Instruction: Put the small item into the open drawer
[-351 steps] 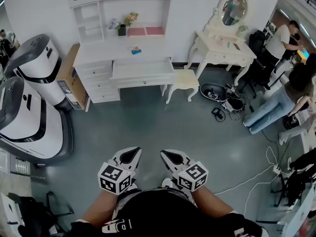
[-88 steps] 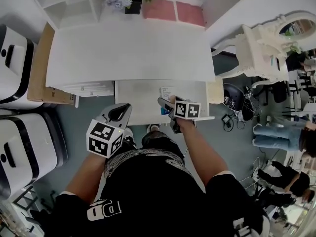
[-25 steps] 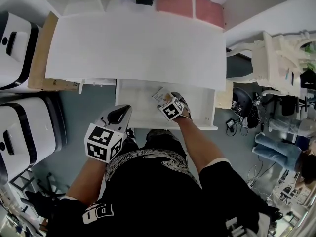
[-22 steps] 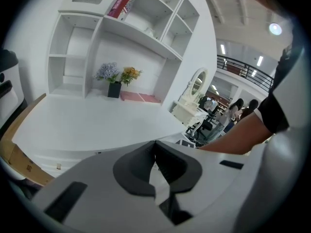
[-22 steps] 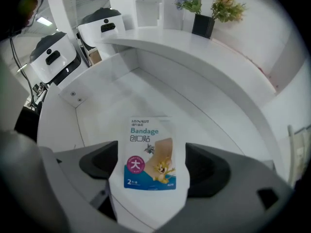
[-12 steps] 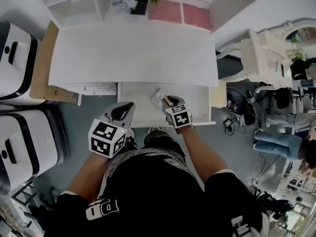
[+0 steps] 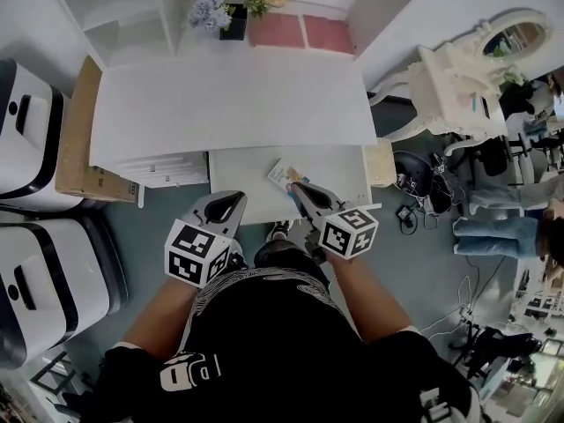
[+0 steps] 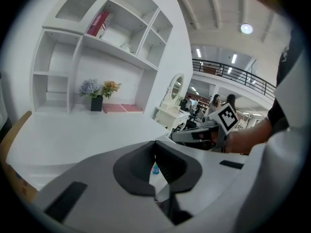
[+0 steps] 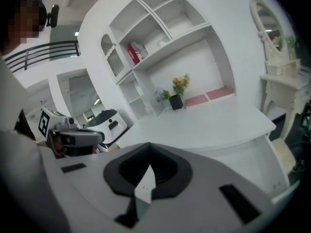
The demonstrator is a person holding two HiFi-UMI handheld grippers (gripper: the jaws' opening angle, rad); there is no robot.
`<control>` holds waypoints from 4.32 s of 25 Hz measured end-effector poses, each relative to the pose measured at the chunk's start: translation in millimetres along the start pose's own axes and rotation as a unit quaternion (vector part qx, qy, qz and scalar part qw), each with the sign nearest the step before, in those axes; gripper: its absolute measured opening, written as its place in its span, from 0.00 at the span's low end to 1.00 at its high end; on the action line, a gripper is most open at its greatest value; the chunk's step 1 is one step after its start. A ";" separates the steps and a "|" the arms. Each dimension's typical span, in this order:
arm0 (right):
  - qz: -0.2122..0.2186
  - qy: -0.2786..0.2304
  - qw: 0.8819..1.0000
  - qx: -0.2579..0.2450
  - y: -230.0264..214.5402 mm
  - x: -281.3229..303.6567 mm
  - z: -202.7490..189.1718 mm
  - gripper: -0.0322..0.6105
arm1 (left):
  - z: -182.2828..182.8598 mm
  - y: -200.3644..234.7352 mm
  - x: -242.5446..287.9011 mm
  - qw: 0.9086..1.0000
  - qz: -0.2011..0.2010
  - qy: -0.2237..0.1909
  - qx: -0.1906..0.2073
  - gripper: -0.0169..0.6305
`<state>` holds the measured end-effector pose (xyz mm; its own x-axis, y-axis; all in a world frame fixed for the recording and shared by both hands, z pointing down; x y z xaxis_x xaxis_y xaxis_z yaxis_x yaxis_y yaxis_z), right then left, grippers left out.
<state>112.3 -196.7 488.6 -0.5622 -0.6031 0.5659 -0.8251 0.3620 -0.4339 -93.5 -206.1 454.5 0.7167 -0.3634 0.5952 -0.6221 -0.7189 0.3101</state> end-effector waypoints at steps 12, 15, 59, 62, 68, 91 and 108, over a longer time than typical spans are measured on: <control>-0.006 -0.035 0.999 -0.034 35.5 -47.6 -13.3 0.06 | -11.6 -48.5 -19.8 0.999 -0.018 -0.007 0.037 0.05; 0.003 -0.041 0.998 -0.042 37.4 -58.0 -12.8 0.06 | -15.4 -54.5 -22.6 0.999 -0.004 -0.009 0.033 0.05; 0.054 -0.056 0.990 -0.113 51.4 -247.6 -119.4 0.06 | -65.3 -276.1 -42.7 0.997 0.057 -0.052 0.032 0.05; 0.046 -0.057 0.991 -0.110 59.1 -242.4 -117.4 0.06 | -64.3 -264.8 -50.3 0.997 0.055 -0.048 0.033 0.05; 0.042 -0.056 0.992 -0.103 70.6 -235.4 -119.9 0.06 | -68.9 -252.7 -58.9 0.997 0.049 -0.049 0.033 0.05; 0.042 -0.046 0.993 -0.096 77.3 -223.0 -117.9 0.06 | -73.7 -243.9 -61.3 0.998 0.038 -0.049 0.026 0.05; 0.036 -0.043 0.994 -0.095 80.3 -221.3 -124.3 0.06 | -79.0 -242.1 -62.3 0.998 0.035 -0.043 0.026 0.05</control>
<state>163.4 54.2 415.6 -0.6203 -0.6255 0.4732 -0.7830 0.5295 -0.3265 -12.4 37.4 401.0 0.6979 -0.4617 0.5475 -0.6558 -0.7193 0.2294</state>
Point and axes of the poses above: the fingertips, and each gripper's own axes: x forward along the fingers, y to its left, z out of its top, the point moved 7 cm from there along -x, backward along the fingers, and after that the axes turned 10 degrees about y, right-handed, at the moved point
